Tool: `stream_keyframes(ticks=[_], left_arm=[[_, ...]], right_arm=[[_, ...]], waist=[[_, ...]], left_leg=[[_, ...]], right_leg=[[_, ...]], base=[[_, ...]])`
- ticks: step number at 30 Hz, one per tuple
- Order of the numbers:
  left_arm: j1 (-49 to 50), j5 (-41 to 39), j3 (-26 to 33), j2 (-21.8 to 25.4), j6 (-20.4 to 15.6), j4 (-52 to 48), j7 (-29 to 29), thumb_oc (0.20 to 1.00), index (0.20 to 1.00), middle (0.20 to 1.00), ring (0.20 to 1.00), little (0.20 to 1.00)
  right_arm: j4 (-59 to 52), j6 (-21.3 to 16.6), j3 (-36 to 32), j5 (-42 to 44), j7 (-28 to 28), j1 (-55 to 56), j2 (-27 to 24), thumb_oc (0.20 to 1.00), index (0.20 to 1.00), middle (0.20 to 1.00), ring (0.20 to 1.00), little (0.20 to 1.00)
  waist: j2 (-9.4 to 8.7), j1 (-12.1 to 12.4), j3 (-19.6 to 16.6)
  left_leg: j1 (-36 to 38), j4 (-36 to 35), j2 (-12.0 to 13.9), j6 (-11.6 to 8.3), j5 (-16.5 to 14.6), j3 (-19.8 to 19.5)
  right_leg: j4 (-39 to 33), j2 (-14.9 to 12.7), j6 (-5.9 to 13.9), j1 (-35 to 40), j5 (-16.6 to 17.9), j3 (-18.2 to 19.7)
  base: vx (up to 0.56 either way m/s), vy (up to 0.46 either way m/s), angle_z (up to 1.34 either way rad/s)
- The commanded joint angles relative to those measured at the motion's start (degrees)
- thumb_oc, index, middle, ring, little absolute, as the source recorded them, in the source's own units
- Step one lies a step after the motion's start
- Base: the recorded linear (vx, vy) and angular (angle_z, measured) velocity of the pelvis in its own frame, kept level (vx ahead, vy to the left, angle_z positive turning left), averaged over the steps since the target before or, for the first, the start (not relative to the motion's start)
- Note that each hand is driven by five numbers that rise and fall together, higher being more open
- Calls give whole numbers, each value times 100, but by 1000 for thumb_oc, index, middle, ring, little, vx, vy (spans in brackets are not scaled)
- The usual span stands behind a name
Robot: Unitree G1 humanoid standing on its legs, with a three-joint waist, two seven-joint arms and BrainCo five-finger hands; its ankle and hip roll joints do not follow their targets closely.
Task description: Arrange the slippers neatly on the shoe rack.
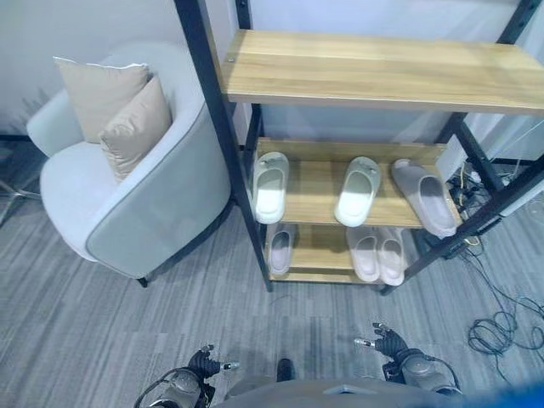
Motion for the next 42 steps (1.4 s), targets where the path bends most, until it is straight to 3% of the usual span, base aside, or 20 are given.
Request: stream_keyframes(ticks=[1,3,6,12,13,15,18,19,24,30,35,38,39,42], left_arm=[[-201,291,195,73,-89,114,44,1000,1000,1000,1000,1000],[-129,308,262,33,-89,210,74,1000,1000,1000,1000,1000],[-91,-10,412,-59,-139,144,16,1000,1000,1000,1000,1000],[-119,165,141,-204,-149,75,10,1000,1000,1000,1000,1000],[-185,175,-58,-223,-97,119,2,1000,1000,1000,1000,1000],[-186,126,41,-278,-115,31,47,1000,1000,1000,1000,1000],[-208,3,57,-398,-106,11,95,1000,1000,1000,1000,1000],[-169,77,68,-360,-112,-42,92,1000,1000,1000,1000,1000],[-118,119,104,-387,-116,-32,135,1000,1000,1000,1000,1000],[-175,288,-75,-392,-168,-101,104,1000,1000,1000,1000,1000],[-152,300,-83,-365,-169,-63,84,1000,1000,1000,1000,1000],[-20,291,20,-383,-169,-19,97,1000,1000,1000,1000,1000],[-20,290,16,-384,-169,-19,98,1000,1000,1000,1000,1000],[61,324,92,-408,-180,-45,115,1000,1000,1000,1000,1000]], right_arm=[[-88,-127,-54,79,-7,-219,-233,1000,1000,1000,1000,1000],[-14,-133,-66,57,-15,-181,-201,1000,1000,1000,1000,1000],[-10,-166,-30,248,111,-152,-164,1000,1000,1000,1000,1000],[-365,-249,252,183,194,-254,-216,1000,1000,1000,1000,1000],[-302,43,462,48,-86,-959,108,1000,1000,1000,1000,1000],[-656,-197,736,-178,72,-285,35,1000,1000,1000,1000,1000],[-557,-164,876,-211,272,-135,80,1000,1000,1000,1000,1000],[-1698,-298,1228,-355,347,-176,-160,1000,1000,1000,1000,1000],[-2474,-420,1788,-343,663,-365,-195,1000,1000,1000,1000,1000],[-3912,-557,2484,225,1314,-826,-596,1000,1000,1000,1000,1000],[-4678,-678,2414,524,1353,-1096,-917,1000,1000,1000,1000,1000],[-5268,-960,1482,-134,597,-1213,-1336,1000,1000,1000,1000,1000],[-5274,-957,1479,-138,595,-1207,-1338,1000,1000,1000,1000,1000],[-5142,-1043,657,-1174,-281,-1292,-1604,1000,1000,1000,1000,1000]], waist=[[-239,-42,208],[-301,-39,119],[-290,21,-31],[-236,36,-87],[-229,124,-114],[-204,74,-101],[-181,68,-50],[-206,97,-28],[-253,154,-33],[-341,243,-37],[-377,267,-42],[-367,237,-76],[-366,242,-75],[-320,272,-91]], left_leg=[[-135,465,709,-761,-424,-88],[-21,336,666,-770,-427,-90],[48,75,741,-863,-260,-203],[15,-76,838,-999,-95,-439],[16,-76,854,-1024,-100,-490],[-14,-76,880,-1049,-71,-509],[20,-76,913,-1067,-65,-497],[28,-76,947,-1090,-62,-456],[98,-76,1013,-1117,-97,-377],[150,-76,1084,-1167,-125,-349],[153,-76,1121,-1187,-129,-336],[159,-76,1143,-1185,-134,-338],[161,-76,1143,-1185,-135,-338],[141,-76,1130,-1176,-138,-371]], right_leg=[[-1866,372,-74,532,1014,121],[-2077,424,-7,675,1142,206],[-2333,540,-49,917,1048,49],[-2489,700,-145,1194,850,-254],[-2528,705,-162,1281,814,-370],[-2565,750,-180,1326,775,-411],[-2577,794,-202,1373,738,-419],[-2577,817,-200,1356,713,-386],[-2577,863,-199,1360,660,-283],[-2577,928,-222,1399,605,-258],[-2577,950,-223,1393,594,-268],[-2577,970,-228,1408,580,-296],[-2577,971,-228,1410,580,-295],[-2577,976,-229,1430,559,-357]], base=[[87,-90,8],[92,-118,38],[56,-129,13],[18,-78,26],[5,-71,29],[-25,-24,31],[-52,10,19],[-58,3,-19],[-15,-1,-11],[6,-10,-4],[9,-4,0],[59,-13,1],[47,-3,0],[43,-10,0]])
